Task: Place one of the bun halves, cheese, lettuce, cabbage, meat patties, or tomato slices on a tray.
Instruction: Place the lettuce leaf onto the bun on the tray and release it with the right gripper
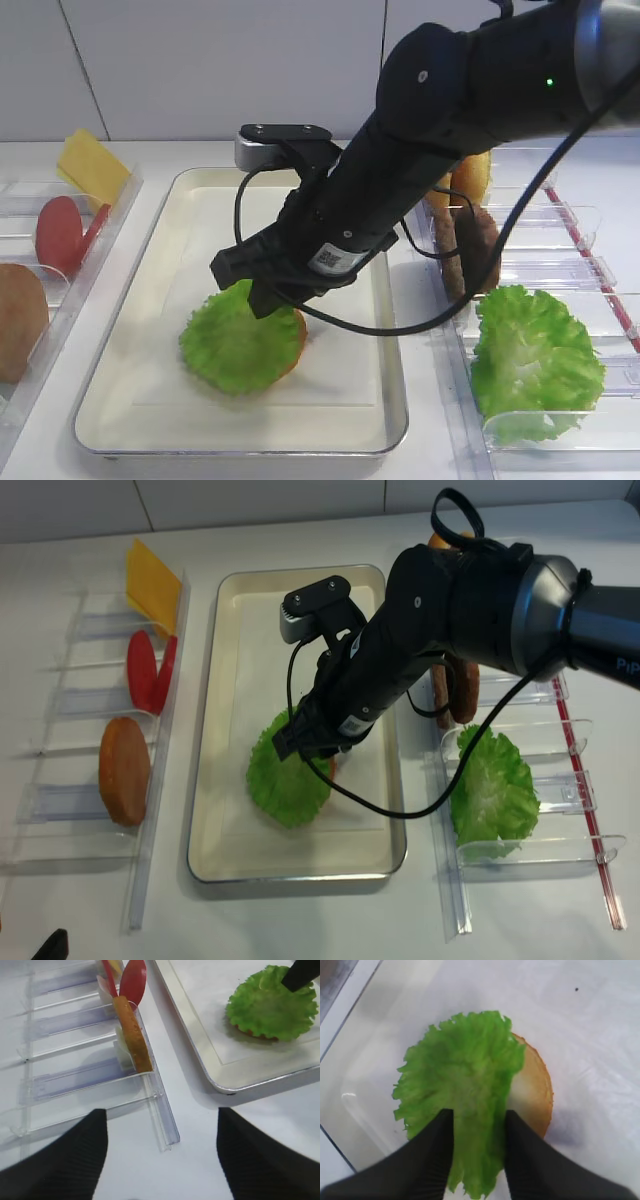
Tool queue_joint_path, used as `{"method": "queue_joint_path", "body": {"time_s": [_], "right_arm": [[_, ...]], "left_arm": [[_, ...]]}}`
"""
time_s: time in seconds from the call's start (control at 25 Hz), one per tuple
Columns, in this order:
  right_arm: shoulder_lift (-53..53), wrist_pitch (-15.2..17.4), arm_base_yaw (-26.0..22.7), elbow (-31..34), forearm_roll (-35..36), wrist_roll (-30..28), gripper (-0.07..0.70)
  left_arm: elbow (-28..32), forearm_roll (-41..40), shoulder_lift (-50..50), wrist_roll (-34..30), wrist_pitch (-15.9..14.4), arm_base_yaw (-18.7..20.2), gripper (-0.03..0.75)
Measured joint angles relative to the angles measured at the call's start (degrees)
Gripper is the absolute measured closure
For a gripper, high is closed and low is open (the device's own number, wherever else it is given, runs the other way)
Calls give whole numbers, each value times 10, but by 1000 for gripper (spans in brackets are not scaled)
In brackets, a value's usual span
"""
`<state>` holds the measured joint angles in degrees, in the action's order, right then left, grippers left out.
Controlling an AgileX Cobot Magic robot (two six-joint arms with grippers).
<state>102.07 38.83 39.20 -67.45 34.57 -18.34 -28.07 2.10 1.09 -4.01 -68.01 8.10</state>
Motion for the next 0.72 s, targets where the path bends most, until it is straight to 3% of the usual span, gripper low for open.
{"method": "queue_joint_path", "body": {"time_s": [0.16,0.48,0.72], "right_arm": [[0,0,0,0,-9,0,268],[0,10,0,0,-88,43,253],[0,23,0,-3,-106,52,252]], "left_arm": [[0,0,0,0,0,0,243],[0,0,0,0,0,0,243],[0,0,0,0,0,0,243]]}}
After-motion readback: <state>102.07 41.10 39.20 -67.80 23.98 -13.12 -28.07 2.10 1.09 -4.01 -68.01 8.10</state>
